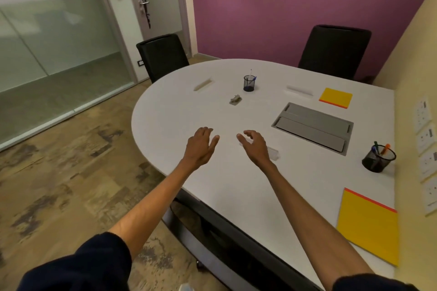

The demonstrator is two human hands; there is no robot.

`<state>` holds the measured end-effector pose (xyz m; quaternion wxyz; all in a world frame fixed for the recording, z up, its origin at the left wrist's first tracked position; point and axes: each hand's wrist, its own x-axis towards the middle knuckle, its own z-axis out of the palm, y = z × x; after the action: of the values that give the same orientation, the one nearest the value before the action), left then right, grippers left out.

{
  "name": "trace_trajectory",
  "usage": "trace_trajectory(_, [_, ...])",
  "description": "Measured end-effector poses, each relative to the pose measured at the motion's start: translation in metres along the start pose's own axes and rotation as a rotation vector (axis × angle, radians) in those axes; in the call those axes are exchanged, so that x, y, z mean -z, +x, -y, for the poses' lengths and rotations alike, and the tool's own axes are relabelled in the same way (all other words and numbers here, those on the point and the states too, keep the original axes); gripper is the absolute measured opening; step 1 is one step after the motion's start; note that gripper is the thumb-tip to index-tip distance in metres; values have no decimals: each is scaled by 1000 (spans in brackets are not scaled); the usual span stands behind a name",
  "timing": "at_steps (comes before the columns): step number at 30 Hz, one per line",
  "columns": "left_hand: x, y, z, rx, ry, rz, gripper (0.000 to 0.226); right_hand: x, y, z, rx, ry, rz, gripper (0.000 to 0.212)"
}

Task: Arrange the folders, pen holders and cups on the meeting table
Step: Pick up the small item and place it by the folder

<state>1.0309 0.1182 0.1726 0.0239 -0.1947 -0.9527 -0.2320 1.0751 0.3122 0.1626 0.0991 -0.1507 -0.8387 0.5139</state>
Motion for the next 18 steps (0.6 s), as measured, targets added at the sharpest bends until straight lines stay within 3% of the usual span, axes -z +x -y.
trace_trajectory(12, [28, 39, 122, 76, -91, -67, 56, -102, 47, 72, 63, -225, 70, 48])
trace_trajectory(18, [41, 68, 186, 53, -116, -7, 57, -174, 84, 100, 65, -275, 28, 46])
